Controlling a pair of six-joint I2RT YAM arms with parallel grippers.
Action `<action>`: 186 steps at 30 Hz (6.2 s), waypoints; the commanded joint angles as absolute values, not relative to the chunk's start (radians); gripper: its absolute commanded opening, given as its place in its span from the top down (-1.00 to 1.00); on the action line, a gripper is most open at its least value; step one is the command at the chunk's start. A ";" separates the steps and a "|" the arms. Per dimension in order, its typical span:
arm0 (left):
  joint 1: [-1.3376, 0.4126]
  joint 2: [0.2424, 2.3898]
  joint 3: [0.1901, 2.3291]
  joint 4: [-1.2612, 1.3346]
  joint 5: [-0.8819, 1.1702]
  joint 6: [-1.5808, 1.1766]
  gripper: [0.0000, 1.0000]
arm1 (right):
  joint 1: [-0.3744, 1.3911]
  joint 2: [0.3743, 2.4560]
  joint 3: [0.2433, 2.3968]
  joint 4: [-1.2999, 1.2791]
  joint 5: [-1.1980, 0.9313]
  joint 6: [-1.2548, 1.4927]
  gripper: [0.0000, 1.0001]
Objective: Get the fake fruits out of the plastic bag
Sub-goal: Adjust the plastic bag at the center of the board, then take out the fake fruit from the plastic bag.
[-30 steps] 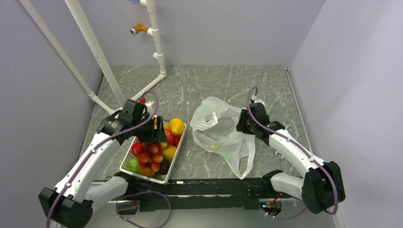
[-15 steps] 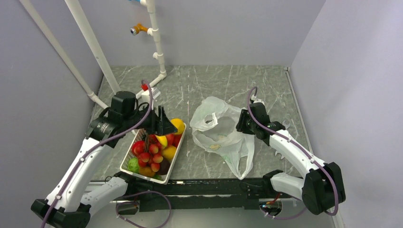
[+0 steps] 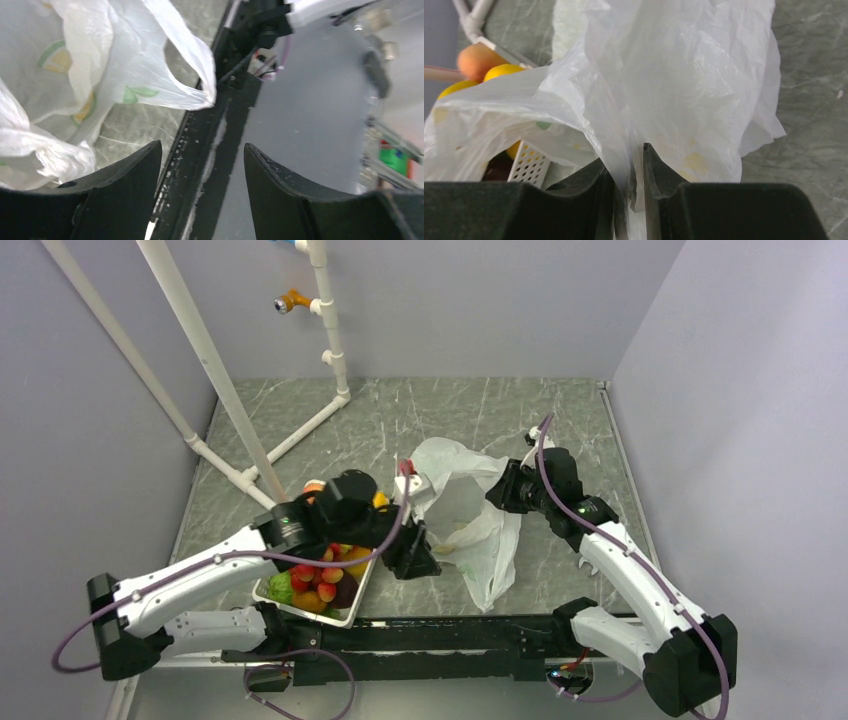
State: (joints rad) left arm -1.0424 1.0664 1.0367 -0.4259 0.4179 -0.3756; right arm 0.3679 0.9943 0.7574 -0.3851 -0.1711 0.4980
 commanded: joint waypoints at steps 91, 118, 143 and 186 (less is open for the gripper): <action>-0.834 1.588 1.122 -0.100 -0.153 -0.396 -0.43 | 0.667 1.273 0.875 -0.099 0.487 0.256 -0.70; -0.895 1.401 0.868 0.163 0.008 -0.503 -0.18 | 0.667 0.983 0.851 -0.373 0.139 0.430 1.00; -1.009 1.415 0.792 0.392 -0.100 -0.496 -0.06 | 0.669 0.917 0.903 -0.237 0.017 0.395 1.00; -1.039 1.626 0.830 0.440 -0.009 -0.580 -0.09 | 0.654 0.815 0.669 -0.500 0.279 0.637 -0.98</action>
State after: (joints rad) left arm -1.0294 1.6341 0.8562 0.3122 -0.0372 -0.5453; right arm 0.6746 0.7975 0.5659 -0.5602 0.2394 0.6540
